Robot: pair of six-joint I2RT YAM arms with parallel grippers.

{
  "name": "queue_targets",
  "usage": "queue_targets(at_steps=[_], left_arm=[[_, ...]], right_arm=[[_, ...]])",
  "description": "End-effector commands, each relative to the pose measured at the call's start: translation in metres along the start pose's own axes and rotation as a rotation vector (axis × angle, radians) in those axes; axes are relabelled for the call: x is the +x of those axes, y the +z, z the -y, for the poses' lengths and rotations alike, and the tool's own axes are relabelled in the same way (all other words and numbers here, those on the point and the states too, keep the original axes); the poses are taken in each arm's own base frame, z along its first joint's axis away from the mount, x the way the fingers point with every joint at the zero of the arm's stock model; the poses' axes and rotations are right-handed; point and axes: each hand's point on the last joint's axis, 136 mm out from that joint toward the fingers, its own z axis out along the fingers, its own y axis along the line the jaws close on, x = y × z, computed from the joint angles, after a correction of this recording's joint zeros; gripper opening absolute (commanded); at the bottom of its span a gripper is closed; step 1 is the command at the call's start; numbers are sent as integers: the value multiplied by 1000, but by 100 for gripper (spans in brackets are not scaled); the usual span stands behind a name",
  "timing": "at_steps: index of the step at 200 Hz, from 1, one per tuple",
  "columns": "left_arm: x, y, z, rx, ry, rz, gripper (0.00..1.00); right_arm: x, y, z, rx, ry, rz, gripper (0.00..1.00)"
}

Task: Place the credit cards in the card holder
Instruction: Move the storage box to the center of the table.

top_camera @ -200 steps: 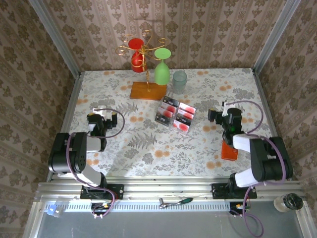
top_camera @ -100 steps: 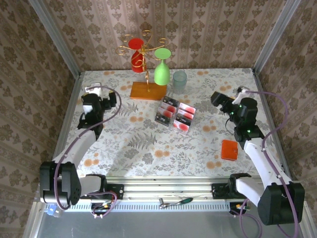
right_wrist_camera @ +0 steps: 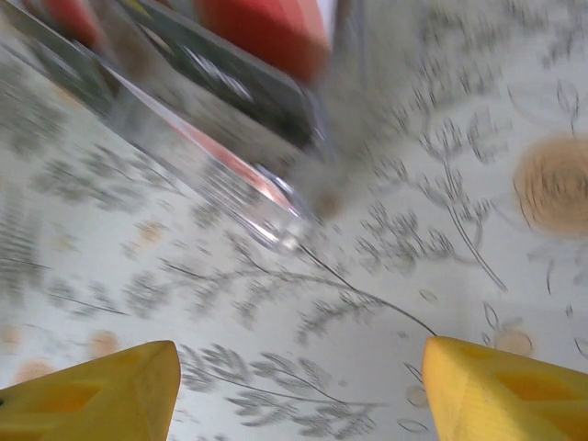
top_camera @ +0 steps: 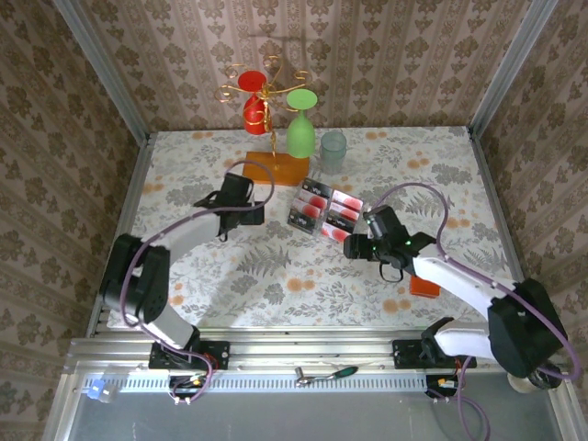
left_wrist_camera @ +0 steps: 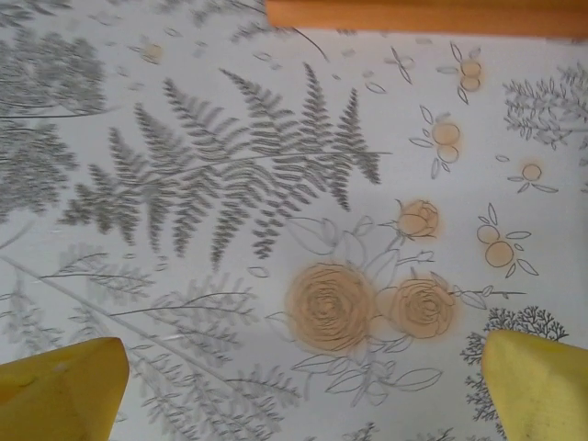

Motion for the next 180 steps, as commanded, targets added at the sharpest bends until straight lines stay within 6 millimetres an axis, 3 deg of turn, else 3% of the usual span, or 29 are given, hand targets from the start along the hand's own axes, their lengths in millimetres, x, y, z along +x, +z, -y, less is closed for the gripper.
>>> queue_targets(at_steps=[1,91,180], left_arm=[[1,4,8,-61,18,-64,100],[2,41,27,-138,18,-165,100],[6,56,58,-104,64,-189,100]], right_arm=[[4,9,19,122,21,-11,72],[-10,42,17,200,-14,-59,73],[-34,50,61,306,99,-39,73]])
